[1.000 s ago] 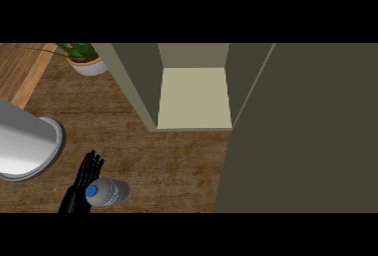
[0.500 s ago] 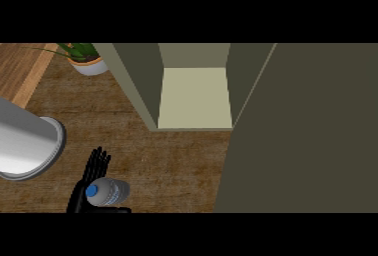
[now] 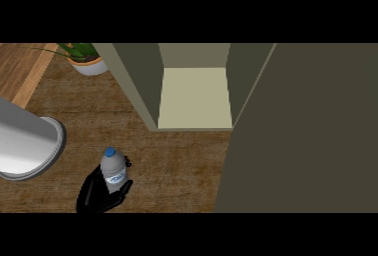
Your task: Pick up the bottled water, place it into the cabinet and close the cabinet
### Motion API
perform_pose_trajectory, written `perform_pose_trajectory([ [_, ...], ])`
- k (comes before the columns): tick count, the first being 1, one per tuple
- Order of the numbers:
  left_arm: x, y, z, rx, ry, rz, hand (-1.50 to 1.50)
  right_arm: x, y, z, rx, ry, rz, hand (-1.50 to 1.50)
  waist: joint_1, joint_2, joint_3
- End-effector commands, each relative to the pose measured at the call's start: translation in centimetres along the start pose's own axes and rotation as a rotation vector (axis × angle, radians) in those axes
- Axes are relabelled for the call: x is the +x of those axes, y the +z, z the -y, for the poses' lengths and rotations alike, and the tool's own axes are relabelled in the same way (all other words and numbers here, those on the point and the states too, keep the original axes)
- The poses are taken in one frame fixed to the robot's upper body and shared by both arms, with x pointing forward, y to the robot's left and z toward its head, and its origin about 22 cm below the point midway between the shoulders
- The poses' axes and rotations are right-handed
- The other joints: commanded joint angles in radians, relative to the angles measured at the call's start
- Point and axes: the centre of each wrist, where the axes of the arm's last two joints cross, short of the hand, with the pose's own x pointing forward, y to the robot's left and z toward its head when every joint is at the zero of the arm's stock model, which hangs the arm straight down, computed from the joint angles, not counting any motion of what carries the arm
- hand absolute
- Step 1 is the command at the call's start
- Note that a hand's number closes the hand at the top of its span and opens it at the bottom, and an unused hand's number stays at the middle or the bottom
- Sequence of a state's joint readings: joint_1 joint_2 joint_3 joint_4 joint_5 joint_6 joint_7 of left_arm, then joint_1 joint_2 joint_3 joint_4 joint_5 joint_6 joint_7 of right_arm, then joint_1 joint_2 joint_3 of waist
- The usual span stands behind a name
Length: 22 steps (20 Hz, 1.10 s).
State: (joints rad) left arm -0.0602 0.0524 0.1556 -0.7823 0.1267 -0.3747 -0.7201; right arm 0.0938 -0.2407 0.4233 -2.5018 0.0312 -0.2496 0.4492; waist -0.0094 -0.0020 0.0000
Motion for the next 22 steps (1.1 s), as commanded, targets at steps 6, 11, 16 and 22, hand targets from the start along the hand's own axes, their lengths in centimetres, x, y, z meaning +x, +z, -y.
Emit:
perform_pose_trajectory([
  [6,-0.7,-0.6,3.1,-0.083,-0.136,0.134,1.50,3.0,2.7,0.7,0.002,-0.006,0.047,-1.50,0.000,-0.001,0.000],
  [11,-0.1,-3.2,4.8,-0.076,-0.093,0.142,1.50,2.3,2.5,2.1,-0.035,0.033,0.056,-1.50,0.001,0.001,0.000],
  [16,1.8,-9.8,4.6,-0.052,-0.125,0.132,1.50,2.7,2.0,3.2,-0.059,0.051,0.062,-1.50,-0.014,0.005,-0.001],
  [22,1.0,-9.6,7.0,-0.131,0.037,0.176,1.50,1.0,2.7,5.2,-0.085,0.086,0.065,-1.50,-0.010,-0.001,0.001],
])
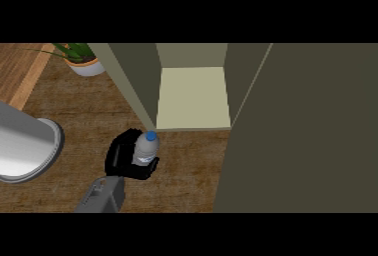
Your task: Pick up the bottled water, place it into the cabinet and close the cabinet
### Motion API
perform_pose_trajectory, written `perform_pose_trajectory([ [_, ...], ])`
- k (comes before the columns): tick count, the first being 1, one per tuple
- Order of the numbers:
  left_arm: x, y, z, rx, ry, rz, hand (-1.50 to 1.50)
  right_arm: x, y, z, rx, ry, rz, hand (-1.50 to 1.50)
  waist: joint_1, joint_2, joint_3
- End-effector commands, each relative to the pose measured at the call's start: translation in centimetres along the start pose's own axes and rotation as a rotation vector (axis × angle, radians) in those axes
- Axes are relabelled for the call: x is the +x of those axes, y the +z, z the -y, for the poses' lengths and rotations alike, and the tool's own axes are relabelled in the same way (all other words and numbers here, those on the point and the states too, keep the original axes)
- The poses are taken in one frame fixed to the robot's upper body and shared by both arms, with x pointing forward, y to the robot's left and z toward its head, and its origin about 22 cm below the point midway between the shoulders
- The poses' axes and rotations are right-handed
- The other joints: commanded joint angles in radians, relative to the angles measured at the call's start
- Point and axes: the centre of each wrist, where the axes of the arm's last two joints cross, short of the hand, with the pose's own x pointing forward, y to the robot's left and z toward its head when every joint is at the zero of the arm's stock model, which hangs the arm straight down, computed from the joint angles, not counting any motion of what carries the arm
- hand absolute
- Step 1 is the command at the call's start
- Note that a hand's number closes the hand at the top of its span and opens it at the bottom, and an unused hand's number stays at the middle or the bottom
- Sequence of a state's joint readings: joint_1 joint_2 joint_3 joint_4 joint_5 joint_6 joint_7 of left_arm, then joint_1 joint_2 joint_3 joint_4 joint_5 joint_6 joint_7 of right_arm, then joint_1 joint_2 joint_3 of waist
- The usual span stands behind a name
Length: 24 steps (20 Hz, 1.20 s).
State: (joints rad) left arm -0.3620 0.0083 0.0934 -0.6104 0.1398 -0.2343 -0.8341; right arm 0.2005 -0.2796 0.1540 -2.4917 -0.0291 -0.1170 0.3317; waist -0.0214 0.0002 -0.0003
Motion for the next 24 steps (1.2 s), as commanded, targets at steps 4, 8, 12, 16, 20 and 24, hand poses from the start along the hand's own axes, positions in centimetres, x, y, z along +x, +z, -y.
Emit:
perform_pose_trajectory([
  [4,2.0,-5.0,3.3,-0.066,0.069,0.006,1.50,2.1,0.9,2.9,0.008,-0.079,0.031,-1.50,-0.001,-0.003,0.001],
  [8,2.4,-5.9,5.7,-0.069,0.073,-0.008,1.50,0.4,0.8,3.2,-0.027,-0.087,0.029,-1.50,-0.003,-0.004,0.001],
  [12,3.2,-7.4,7.3,-0.055,0.089,-0.022,1.50,0.1,1.1,3.9,-0.036,-0.080,0.024,-1.50,-0.020,-0.003,0.001],
  [16,4.4,-8.6,9.0,-0.041,0.085,-0.004,1.50,-0.8,1.1,4.6,-0.033,-0.088,0.027,-1.50,-0.035,-0.006,0.002],
  [20,5.3,-9.9,10.3,-0.045,0.047,0.009,1.50,-1.3,0.6,4.8,-0.026,-0.087,0.030,-1.50,-0.054,-0.002,0.001],
  [24,5.6,-9.8,11.0,-0.023,0.035,0.030,1.50,-2.2,0.8,5.4,-0.015,-0.108,0.013,-1.50,-0.075,-0.004,0.003],
])
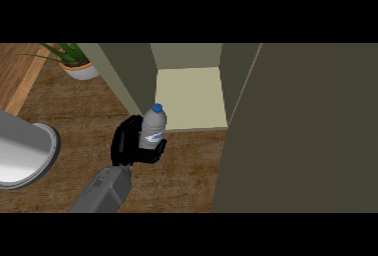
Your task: Pick up the bottled water, place it into the cabinet and close the cabinet
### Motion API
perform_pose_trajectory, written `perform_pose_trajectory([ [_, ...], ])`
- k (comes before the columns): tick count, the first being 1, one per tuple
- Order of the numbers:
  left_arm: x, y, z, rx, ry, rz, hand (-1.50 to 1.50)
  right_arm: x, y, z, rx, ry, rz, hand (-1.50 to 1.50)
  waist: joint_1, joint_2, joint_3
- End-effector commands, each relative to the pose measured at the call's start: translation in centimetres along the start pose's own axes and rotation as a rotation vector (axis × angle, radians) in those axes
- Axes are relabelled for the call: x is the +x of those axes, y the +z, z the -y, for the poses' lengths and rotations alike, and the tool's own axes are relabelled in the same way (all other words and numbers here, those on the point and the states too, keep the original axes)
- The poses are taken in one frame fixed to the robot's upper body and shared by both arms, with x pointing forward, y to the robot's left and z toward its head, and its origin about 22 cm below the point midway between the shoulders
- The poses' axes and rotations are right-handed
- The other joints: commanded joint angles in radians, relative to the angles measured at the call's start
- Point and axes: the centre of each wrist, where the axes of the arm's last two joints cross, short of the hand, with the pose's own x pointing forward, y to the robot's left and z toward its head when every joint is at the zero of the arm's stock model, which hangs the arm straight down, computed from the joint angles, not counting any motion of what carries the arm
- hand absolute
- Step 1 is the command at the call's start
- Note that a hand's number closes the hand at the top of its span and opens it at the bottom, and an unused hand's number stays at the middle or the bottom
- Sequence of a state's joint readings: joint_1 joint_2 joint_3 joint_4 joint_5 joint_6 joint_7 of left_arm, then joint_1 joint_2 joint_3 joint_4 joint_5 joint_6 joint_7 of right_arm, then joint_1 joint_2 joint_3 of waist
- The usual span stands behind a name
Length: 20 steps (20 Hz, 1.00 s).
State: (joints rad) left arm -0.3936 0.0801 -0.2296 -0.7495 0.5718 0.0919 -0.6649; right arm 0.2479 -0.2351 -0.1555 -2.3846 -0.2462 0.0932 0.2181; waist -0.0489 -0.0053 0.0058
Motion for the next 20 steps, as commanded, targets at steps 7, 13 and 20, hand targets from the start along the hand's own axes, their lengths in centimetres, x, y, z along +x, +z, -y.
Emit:
perform_pose_trajectory([
  [7,5.1,-6.0,10.8,-0.142,-0.045,0.093,1.50,-0.4,-0.4,1.6,0.031,-0.080,0.030,-1.50,-0.049,0.006,-0.003],
  [13,5.1,-6.0,11.1,-0.075,-0.111,0.082,1.50,-0.4,-0.8,2.8,0.055,-0.095,0.048,-1.50,-0.081,0.011,-0.001],
  [20,4.7,-6.0,9.6,0.049,-0.191,0.063,1.50,-0.1,-1.1,3.7,0.080,-0.119,0.065,-1.50,-0.102,0.020,-0.004],
])
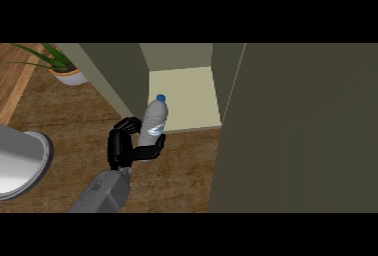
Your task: Pick up the bottled water, place it into the cabinet and close the cabinet
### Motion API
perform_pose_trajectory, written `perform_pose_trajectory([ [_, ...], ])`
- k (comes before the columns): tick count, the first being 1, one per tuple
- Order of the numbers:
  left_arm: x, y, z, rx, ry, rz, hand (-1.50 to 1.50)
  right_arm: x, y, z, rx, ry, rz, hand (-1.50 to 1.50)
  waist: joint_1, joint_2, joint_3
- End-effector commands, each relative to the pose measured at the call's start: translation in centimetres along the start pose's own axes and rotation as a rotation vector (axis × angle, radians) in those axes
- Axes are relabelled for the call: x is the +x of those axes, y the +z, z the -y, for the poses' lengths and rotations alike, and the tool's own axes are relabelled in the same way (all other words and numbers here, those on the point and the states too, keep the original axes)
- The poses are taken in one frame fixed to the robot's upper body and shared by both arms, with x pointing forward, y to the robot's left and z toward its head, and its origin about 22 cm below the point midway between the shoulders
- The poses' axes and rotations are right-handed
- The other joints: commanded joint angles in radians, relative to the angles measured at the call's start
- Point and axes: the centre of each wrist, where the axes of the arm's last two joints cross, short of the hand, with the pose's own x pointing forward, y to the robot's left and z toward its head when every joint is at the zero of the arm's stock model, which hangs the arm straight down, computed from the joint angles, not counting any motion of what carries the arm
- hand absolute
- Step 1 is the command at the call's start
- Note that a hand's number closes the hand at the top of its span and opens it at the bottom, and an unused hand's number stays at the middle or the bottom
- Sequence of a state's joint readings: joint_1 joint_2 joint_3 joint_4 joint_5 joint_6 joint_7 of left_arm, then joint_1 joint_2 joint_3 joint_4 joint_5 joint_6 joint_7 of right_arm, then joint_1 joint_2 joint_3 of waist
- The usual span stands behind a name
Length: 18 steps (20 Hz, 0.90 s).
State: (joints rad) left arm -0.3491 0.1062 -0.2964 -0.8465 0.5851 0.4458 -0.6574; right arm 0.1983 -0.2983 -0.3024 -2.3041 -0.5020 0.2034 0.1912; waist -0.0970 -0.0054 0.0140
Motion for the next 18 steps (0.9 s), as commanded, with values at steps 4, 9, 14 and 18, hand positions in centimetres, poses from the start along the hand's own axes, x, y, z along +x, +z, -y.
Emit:
perform_pose_trajectory([
  [4,5.0,-4.3,8.8,-0.125,-0.020,0.032,1.50,0.4,-0.1,1.0,0.037,-0.026,-0.001,-1.50,-0.068,0.023,-0.012],
  [9,4.6,-4.4,8.1,-0.064,-0.079,0.031,1.50,0.1,-0.4,1.7,0.037,-0.043,-0.001,-1.50,-0.073,0.031,-0.013],
  [14,4.4,-4.7,6.8,-0.023,-0.062,0.047,1.50,0.4,-0.4,1.8,0.062,-0.057,0.012,-1.50,-0.087,0.034,-0.016],
  [18,4.1,-4.2,6.7,-0.011,0.010,0.037,1.50,0.1,-0.6,2.8,0.039,-0.041,0.004,-1.50,-0.080,0.039,-0.017],
])
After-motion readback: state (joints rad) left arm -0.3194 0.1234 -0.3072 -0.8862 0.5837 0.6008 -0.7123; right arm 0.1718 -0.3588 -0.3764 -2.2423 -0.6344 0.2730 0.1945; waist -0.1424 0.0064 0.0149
